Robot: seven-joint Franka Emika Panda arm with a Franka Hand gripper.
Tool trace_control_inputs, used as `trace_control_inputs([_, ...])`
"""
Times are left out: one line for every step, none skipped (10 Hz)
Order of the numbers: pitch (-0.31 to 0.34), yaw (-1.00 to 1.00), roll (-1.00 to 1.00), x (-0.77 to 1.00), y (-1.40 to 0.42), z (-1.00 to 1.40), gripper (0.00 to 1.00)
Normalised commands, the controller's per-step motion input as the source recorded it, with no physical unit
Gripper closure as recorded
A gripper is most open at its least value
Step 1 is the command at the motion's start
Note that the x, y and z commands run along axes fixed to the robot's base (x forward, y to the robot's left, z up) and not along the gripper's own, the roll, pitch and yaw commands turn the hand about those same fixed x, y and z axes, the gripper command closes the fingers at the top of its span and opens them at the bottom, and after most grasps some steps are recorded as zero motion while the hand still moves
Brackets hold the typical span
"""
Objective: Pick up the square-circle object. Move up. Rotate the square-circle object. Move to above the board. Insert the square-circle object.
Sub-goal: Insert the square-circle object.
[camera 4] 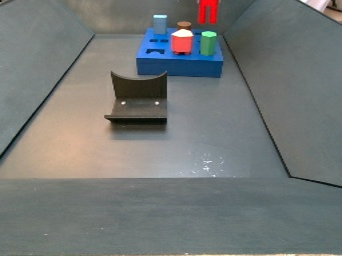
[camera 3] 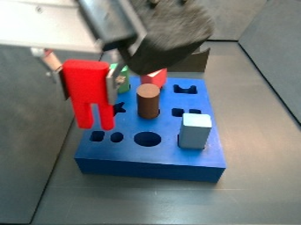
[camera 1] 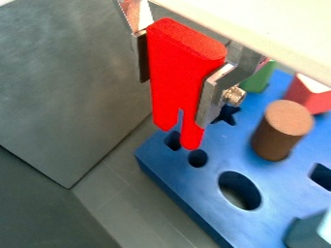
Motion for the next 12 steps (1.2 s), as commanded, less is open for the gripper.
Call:
trace_control_inputs([0.010, -0.06, 0.00, 0.37, 0.01, 0.00, 1.00])
trace_control_inputs([0.000, 0.00, 0.00, 0.09, 0.09, 0.00, 1.00])
trace_control_inputs([0.000, 0.04, 0.00, 0.00, 0.00, 0.00, 1.00])
trace_control_inputs([-0.011, 0.14, 0.02, -0.05, 0.00, -0.03, 1.00])
trace_control_inputs([-0.050, 0.26, 0.07, -0.10, 0.00, -0.09, 1.00])
trace_control_inputs([-0.081, 0.27, 0.24, -0.01, -0.06, 0.00, 1.00])
trace_control_inputs([0.000, 0.20, 0.36, 0.13, -0.09, 0.28, 1.00])
trace_control_inputs([0.000, 0.11, 0.29, 0.18, -0.12, 0.23, 1.00])
trace_control_inputs([0.000, 0.00, 0.04, 0.00, -0.03, 0.00, 1.00])
trace_control_inputs([0.000, 0.00, 0.03, 0.00, -0.03, 0.00, 1.00])
trace_control_inputs([0.000, 0.00, 0.22, 0.00, 0.00, -0.08, 1.00])
trace_control_inputs([0.000, 0.00, 0.17, 0.00, -0.02, -0.08, 1.00])
